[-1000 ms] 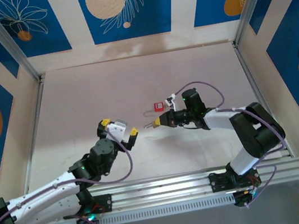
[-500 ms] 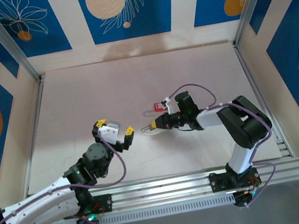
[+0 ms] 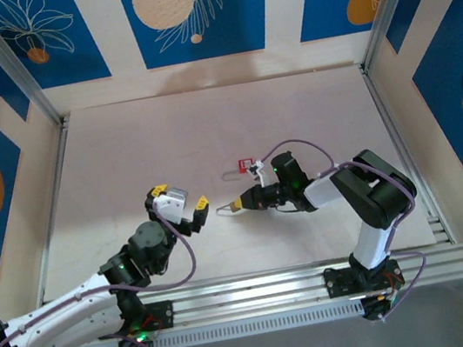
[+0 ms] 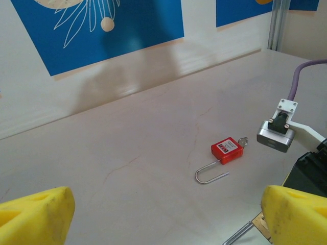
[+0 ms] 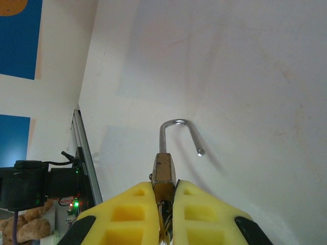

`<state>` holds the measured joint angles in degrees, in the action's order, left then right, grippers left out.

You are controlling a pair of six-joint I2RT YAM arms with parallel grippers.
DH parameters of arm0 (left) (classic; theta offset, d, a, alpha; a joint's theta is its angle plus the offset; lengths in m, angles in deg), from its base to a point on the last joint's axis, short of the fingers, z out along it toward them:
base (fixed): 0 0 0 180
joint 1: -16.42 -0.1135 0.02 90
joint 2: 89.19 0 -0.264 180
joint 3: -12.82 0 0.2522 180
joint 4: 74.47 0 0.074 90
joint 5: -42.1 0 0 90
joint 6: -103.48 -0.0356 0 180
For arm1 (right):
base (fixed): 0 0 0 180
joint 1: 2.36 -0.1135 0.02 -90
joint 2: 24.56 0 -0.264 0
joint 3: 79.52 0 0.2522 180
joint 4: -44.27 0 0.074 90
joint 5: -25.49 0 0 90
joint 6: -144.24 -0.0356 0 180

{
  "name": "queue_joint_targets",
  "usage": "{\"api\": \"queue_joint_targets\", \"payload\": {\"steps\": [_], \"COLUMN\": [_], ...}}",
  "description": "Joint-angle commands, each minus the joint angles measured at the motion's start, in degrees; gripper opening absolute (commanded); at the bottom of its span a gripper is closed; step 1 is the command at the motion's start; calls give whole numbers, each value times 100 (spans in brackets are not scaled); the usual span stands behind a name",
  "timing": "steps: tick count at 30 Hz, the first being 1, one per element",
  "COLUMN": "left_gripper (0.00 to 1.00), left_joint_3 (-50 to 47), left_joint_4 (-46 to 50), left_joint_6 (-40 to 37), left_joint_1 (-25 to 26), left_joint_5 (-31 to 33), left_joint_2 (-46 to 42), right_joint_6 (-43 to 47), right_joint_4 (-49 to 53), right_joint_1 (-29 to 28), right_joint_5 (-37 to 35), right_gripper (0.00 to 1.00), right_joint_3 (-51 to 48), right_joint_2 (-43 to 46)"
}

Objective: Unlock with the key

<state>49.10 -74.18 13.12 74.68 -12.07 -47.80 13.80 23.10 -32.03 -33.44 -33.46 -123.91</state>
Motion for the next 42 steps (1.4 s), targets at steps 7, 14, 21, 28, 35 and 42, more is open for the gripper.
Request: {"api": "queue_joint_targets", "payload": {"steps": [7,14,21,28,35,42], "left_gripper": [93,94,94,94,94,95], "left_joint_3": [-50,-49,-156,-208,-253,-372], "left_joint_4": [-512,-864,-913,-903,-881,-844], "left_joint_6": [-76,-175,-119,-65,-1,-7], "left_joint_1": [1,1,1,-2,1,1], "left_joint_5": [-243,-279,-217,-213,-233,-200], "left_joint_2": [257,577,591,516,514,410], "right_joint_6": [-3,-48,2,-121,-182,-183], "right_joint_4": [84,204,359,299,259,440], "right_joint_1": [86,354,555,609,695,707], "right_joint_5": [-31,-17,43,-20,38,-82], "right_gripper": [9,9,9,11,11,14], "right_joint_3": [-215,-220,-234,-334,-349,-318], "right_joint_2": [-3,-47,28,-10,-62,-70]}}
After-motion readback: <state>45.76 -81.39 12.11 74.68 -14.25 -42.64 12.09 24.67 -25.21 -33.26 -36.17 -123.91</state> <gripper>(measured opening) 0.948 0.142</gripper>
